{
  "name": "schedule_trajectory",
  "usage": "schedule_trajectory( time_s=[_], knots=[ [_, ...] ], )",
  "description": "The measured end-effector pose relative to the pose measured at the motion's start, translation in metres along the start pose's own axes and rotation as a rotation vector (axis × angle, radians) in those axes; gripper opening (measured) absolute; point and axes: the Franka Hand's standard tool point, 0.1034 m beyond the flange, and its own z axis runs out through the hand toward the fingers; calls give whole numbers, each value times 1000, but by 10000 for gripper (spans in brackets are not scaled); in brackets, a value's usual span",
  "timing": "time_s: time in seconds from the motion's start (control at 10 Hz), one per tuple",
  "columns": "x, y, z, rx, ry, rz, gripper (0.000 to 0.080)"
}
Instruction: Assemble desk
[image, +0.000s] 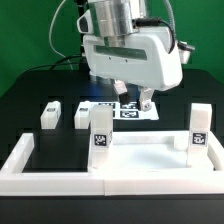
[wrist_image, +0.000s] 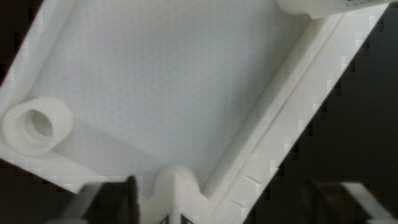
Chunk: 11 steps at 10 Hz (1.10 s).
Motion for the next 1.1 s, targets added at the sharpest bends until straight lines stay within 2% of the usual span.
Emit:
schedule_trajectory(
  time_s=[0.1, 0.2, 0.3, 0.4, 0.5, 1.0, 1.1],
  knots=[
    [-1, 1, 0, 2, -3, 25, 554],
    [-7, 11, 4, 4, -29, 171, 628],
    [-17, 20, 10, -3, -31, 277, 646],
    [-26, 23, 19, 3, -23, 366, 646],
    [-28, 24, 24, 35, -10, 419, 648],
    [-29, 28, 27, 30, -21, 456, 648],
    [-35, 44, 35, 16, -35, 544, 648]
  ],
)
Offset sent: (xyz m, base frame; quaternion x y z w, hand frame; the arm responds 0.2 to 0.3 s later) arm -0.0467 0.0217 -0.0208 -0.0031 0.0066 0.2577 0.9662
